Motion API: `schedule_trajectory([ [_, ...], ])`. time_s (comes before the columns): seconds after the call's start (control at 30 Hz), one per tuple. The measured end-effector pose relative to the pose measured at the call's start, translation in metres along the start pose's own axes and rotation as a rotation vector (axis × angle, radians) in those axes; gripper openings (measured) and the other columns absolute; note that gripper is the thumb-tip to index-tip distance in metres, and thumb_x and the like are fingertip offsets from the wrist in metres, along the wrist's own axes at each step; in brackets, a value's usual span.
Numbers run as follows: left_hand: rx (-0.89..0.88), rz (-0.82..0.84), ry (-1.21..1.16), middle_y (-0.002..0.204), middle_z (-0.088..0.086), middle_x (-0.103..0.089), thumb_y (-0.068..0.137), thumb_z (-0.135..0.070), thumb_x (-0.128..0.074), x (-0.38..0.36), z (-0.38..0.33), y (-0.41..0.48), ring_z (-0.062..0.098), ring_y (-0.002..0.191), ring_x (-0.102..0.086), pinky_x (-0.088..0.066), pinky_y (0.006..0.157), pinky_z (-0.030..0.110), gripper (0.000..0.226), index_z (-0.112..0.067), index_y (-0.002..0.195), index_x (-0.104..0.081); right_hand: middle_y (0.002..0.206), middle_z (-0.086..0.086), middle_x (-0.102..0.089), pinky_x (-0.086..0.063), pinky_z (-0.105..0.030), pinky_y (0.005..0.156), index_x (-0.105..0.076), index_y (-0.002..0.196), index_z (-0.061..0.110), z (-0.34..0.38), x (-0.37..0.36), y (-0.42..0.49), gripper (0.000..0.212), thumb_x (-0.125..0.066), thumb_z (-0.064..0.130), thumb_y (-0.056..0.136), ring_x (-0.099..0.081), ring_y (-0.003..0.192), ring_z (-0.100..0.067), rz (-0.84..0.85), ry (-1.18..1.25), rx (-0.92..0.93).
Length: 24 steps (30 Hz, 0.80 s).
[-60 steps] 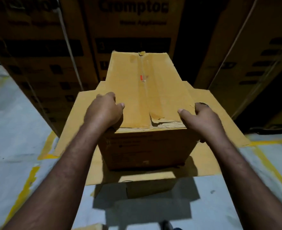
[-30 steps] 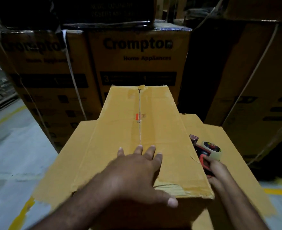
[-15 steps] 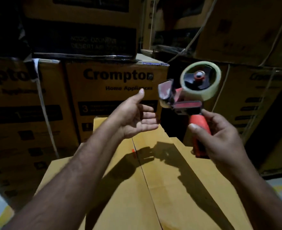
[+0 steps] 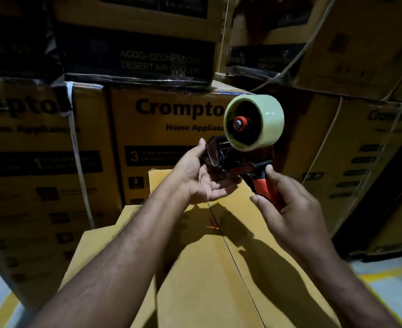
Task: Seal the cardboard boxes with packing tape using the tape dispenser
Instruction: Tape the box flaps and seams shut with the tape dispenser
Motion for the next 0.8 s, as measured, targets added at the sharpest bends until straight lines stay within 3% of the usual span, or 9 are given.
schedule_trajectory([
  [0.13,-0.016,-0.033,-0.007,0.11,0.015,-0.073,0.092,-0.062,-0.06,0.007,-0.013,0.007,0.031,0.099,-0.07,-0.06,0.072,0.041,0.055,-0.011,0.111,-0.07,0.128,-0.008,-0.062,-0.034,-0.003,0.077,-0.051,0.144,0.013,-0.004,-0.011,0.006,0.069,-0.065,0.042,0.082,-0.05,0.108,-0.011,0.02,0.02,-0.011],
  [0.23,-0.002,-0.061,0.061,0.11,0.016,-0.065,0.091,-0.051,-0.065,0.013,-0.017,0.014,0.025,0.087,-0.064,-0.057,0.065,0.032,0.039,-0.012,0.098,-0.067,0.13,-0.009,-0.061,-0.035,-0.004,0.079,-0.05,0.145,0.012,-0.009,-0.021,0.009,0.071,-0.063,0.042,0.082,-0.048,0.111,-0.012,0.04,0.024,-0.01],
  [0.37,-0.005,-0.083,0.126,0.097,0.013,-0.066,0.093,-0.028,-0.064,0.022,-0.03,0.029,0.022,0.081,-0.062,-0.058,0.058,0.03,0.022,-0.009,0.082,-0.064,0.132,-0.01,-0.059,-0.038,-0.008,0.08,-0.048,0.146,0.012,-0.017,-0.033,0.017,0.071,-0.065,0.041,0.083,-0.048,0.113,-0.012,0.045,0.059,-0.03],
  [0.53,0.012,-0.078,0.392,0.077,0.013,-0.066,0.097,-0.007,-0.056,0.033,-0.069,0.045,0.017,0.066,-0.062,-0.061,0.055,0.026,0.009,-0.001,0.099,-0.063,0.134,-0.008,-0.057,-0.039,-0.007,0.082,-0.046,0.147,0.012,-0.02,-0.044,0.036,0.07,-0.066,0.039,0.086,-0.048,0.114,-0.01,0.058,0.069,0.002],
  [0.67,0.004,-0.111,0.654,0.087,0.014,-0.065,0.102,-0.009,-0.053,0.034,-0.106,0.058,0.016,0.064,-0.065,-0.062,0.057,0.026,0.022,0.003,0.118,-0.06,0.136,-0.007,-0.056,-0.046,-0.017,0.083,-0.043,0.149,0.014,-0.024,-0.054,0.05,0.07,-0.069,0.037,0.088,-0.047,0.115,-0.011,0.049,0.093,-0.01],
  [0.8,-0.137,-0.201,0.808,0.089,0.014,-0.076,0.102,-0.006,-0.053,0.032,-0.133,0.071,0.018,0.074,-0.074,-0.064,0.07,0.031,0.021,0.001,0.114,-0.068,0.137,-0.007,-0.055,-0.051,-0.027,0.089,-0.043,0.15,0.014,-0.032,-0.069,0.061,0.07,-0.072,0.031,0.089,-0.045,0.117,-0.011,0.028,0.128,-0.06],
])
Point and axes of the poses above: each hand's wrist, its own y-axis towards the middle knuckle, its own x-axis out of the back of the hand, z = x × y, the point moved 8 cm from there along y, towards the middle knuckle
